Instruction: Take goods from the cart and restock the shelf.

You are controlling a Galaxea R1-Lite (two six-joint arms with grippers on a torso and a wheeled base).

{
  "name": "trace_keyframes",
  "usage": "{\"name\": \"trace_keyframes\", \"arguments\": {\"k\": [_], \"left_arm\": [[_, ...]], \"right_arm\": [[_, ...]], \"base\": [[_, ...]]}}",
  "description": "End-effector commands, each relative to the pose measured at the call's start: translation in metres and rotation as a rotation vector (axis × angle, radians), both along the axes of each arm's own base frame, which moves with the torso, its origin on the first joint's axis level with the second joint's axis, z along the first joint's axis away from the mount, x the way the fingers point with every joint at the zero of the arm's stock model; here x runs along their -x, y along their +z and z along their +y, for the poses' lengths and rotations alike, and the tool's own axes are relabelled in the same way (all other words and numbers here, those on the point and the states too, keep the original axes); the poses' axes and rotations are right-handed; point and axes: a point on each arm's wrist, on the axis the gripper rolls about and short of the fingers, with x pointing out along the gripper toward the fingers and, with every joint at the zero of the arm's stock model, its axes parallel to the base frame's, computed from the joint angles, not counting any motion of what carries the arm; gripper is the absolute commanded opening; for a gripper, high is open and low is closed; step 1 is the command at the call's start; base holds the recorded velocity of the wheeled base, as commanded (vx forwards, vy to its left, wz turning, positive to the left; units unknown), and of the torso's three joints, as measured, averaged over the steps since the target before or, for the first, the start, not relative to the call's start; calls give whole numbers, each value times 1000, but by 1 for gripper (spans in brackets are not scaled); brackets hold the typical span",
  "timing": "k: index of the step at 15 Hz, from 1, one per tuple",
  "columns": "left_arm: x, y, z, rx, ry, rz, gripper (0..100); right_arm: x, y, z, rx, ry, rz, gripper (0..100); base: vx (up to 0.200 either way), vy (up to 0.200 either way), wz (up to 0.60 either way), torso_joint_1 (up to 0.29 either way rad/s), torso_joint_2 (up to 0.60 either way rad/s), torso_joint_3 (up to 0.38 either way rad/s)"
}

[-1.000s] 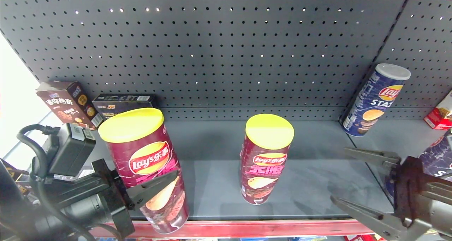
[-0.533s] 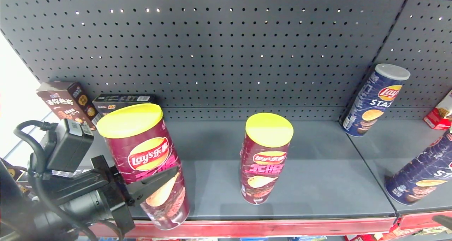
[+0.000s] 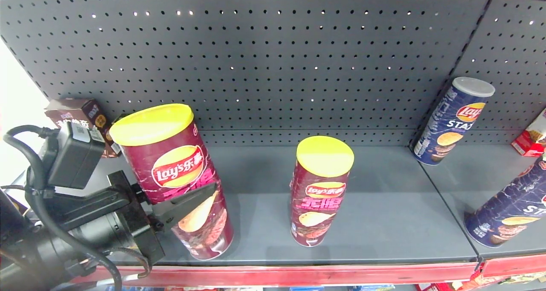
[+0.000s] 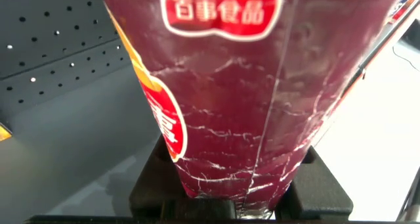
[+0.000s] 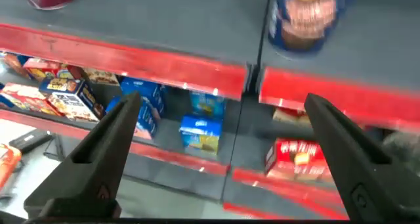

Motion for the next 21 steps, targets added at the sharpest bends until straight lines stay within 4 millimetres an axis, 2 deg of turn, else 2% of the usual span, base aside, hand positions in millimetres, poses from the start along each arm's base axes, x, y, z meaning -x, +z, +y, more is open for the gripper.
{"name": "trace_keyframes", "arguments": {"k": [1, 5, 10, 12, 14, 15, 16, 18, 21], "left_arm": [[2, -6, 2, -11, 2, 19, 0], [9, -11, 4, -18, -3, 33, 0], [10, -9, -6, -18, -52, 33, 0], [-6, -6, -12, -19, -38, 36, 0], [-38, 8, -19, -3, 8, 4, 0], [-48, 12, -18, -1, 35, -4, 0], [-71, 23, -24, 3, 45, -51, 0], [-91, 33, -33, 17, -9, -86, 0], [-125, 31, -43, 12, -111, -88, 0]], "right_arm": [[2, -2, 0, -2, -9, -22, 100], [2, -2, 0, -12, -10, -22, 100], [2, -2, 0, -12, -10, -22, 100], [2, -2, 0, -12, -10, -22, 100], [2, -2, 0, -12, -10, -22, 100], [2, -2, 0, -12, -10, -22, 100], [2, -2, 0, -11, -10, -20, 100], [2, -2, 0, -12, -10, -22, 100], [2, -2, 0, -12, -10, -22, 100]], "base": [[0, 0, 0, 0, 0, 0], [0, 0, 0, 0, 0, 0], [0, 0, 0, 0, 0, 0], [0, 0, 0, 0, 0, 0], [0, 0, 0, 0, 0, 0], [0, 0, 0, 0, 0, 0], [0, 0, 0, 0, 0, 0], [0, 0, 0, 0, 0, 0], [0, 0, 0, 0, 0, 0]]}}
